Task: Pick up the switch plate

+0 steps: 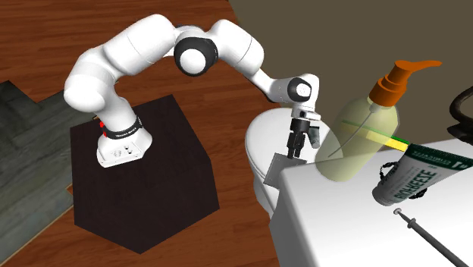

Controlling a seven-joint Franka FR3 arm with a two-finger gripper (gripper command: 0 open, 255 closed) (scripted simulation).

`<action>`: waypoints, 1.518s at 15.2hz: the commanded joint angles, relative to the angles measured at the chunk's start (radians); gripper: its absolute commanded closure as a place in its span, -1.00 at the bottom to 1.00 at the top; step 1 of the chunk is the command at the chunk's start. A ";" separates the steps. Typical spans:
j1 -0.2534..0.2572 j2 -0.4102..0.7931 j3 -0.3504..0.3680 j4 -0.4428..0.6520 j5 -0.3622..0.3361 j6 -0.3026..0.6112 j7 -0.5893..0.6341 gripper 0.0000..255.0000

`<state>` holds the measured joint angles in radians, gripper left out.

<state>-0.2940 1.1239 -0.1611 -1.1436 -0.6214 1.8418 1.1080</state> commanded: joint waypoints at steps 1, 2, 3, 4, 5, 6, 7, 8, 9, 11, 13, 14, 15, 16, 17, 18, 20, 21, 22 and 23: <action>-0.004 0.032 -0.002 0.032 0.002 -0.001 0.005 -1.00; -0.005 0.045 -0.002 0.042 0.003 0.001 0.008 -1.00; -0.006 0.057 -0.002 0.052 0.004 0.003 0.010 -1.00; -0.006 0.070 -0.002 0.062 0.004 0.005 0.012 -1.00; -0.007 0.084 -0.001 0.073 0.005 0.007 0.014 -1.00; -0.009 0.105 -0.001 0.091 0.006 0.009 0.016 -1.00; -0.009 0.105 -0.001 0.090 0.006 0.009 0.016 -1.00; -0.009 0.105 -0.001 0.091 0.006 0.009 0.016 -1.00; -0.009 0.105 -0.001 0.090 0.006 0.009 0.016 1.00; -0.009 0.105 -0.001 0.091 0.006 0.009 0.016 1.00; -0.009 0.105 -0.001 0.091 0.006 0.008 0.016 1.00; -0.009 0.106 -0.001 0.093 0.007 0.007 0.015 1.00; -0.008 0.105 -0.001 0.091 0.006 0.008 0.016 1.00; -0.008 0.102 -0.001 0.087 0.006 0.009 0.017 1.00; -0.008 0.101 -0.001 0.086 0.006 0.010 0.017 1.00; -0.009 0.105 -0.001 0.091 0.006 0.009 0.016 1.00; -0.007 0.078 -0.001 0.068 0.004 0.006 0.013 1.00; -0.006 0.065 -0.001 0.057 0.003 0.004 0.011 1.00; -0.006 0.052 -0.001 0.047 0.003 0.002 0.009 1.00; -0.005 0.039 -0.001 0.037 0.002 0.000 0.007 1.00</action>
<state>-0.3001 1.1736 -0.1636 -1.0999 -0.6194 1.8432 1.1178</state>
